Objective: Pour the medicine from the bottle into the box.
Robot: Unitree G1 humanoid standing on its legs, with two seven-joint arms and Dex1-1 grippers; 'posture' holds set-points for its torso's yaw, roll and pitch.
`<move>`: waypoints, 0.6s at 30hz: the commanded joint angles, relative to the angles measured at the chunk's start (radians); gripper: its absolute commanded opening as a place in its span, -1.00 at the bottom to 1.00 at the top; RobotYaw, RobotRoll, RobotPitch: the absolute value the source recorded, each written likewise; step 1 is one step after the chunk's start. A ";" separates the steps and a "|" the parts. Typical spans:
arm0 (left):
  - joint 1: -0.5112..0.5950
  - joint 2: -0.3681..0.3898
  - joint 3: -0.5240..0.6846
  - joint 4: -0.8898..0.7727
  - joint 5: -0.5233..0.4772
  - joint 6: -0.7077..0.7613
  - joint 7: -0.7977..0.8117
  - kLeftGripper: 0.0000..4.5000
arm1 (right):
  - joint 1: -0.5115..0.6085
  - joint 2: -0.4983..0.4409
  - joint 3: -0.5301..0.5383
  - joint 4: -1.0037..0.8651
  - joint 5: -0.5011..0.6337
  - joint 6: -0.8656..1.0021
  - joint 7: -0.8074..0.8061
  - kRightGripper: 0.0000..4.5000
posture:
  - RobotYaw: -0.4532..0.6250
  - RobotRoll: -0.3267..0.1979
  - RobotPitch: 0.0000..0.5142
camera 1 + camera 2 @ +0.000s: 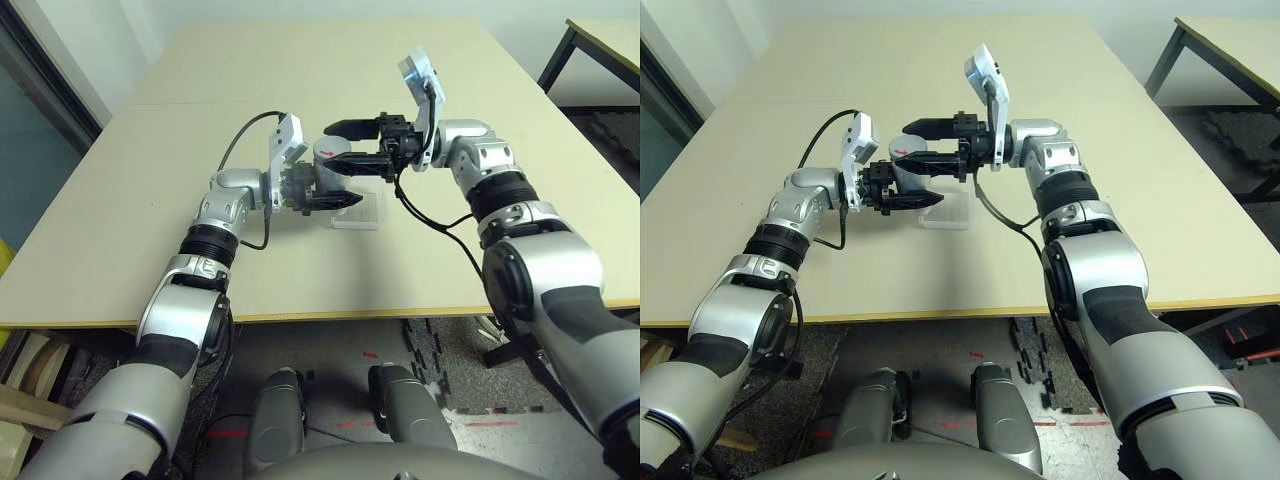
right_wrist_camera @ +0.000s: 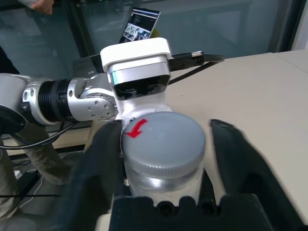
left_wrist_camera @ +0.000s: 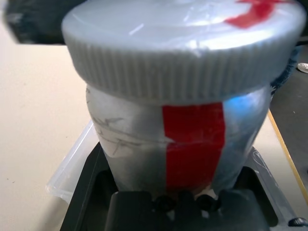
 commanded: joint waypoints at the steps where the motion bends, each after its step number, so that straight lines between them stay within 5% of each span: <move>1: -0.006 -0.002 -0.008 -0.002 0.011 0.000 -0.007 0.21 | -0.008 0.000 0.005 0.004 -0.004 -0.014 -0.007 0.14 | -0.51 0.25 -0.72; 12: -0.006 -0.003 -0.008 0.002 0.012 -0.001 -0.006 0.21 | -0.074 -0.014 -0.150 0.026 0.160 0.258 -0.064 0.14 | -0.51 0.25 -0.73; 18: 0.000 0.001 -0.005 0.000 0.013 -0.004 0.005 0.21 | -0.110 -0.061 -0.271 0.045 0.221 0.293 -0.289 0.14 | -0.50 0.25 -0.74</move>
